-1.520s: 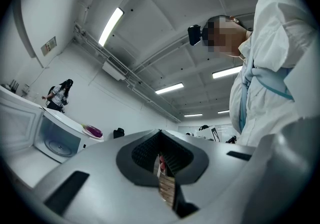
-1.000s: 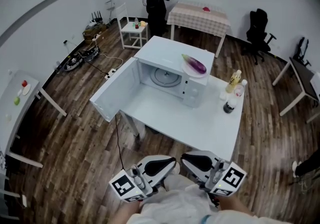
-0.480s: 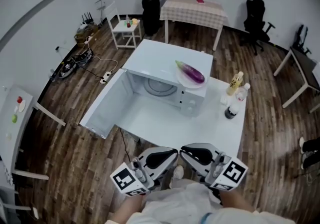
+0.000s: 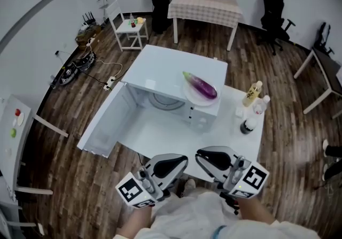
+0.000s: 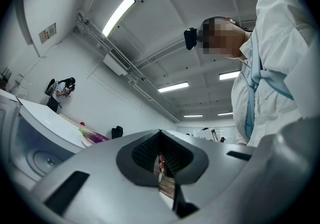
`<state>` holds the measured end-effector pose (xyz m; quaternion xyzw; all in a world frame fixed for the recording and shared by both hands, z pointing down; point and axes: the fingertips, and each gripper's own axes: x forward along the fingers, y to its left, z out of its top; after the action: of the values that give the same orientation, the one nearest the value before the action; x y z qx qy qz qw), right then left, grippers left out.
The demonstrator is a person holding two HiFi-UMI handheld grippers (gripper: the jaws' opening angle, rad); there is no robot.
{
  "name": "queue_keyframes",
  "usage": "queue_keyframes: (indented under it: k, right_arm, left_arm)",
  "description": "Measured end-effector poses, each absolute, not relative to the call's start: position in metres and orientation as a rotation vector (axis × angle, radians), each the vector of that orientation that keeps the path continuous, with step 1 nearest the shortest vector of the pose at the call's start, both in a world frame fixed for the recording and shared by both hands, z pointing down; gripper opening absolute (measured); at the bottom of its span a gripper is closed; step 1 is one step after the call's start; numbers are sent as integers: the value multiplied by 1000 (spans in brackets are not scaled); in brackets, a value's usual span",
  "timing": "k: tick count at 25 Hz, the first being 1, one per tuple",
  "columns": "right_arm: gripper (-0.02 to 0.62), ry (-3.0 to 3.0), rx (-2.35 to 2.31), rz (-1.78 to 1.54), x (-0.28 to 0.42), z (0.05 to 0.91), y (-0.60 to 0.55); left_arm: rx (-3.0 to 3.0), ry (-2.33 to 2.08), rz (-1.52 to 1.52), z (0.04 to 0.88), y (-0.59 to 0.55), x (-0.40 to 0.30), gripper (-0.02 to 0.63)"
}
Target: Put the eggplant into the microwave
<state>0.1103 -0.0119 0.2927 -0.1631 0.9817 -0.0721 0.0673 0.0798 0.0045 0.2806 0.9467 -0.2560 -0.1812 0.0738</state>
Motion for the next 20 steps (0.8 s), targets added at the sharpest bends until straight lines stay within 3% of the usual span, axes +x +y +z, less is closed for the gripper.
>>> queue_keyframes:
  k: [20]
  right_arm:
    - [37,2930,-733,-182,111,288,-96]
  left_arm:
    - [2828,-565,-497,296,-62,63,2]
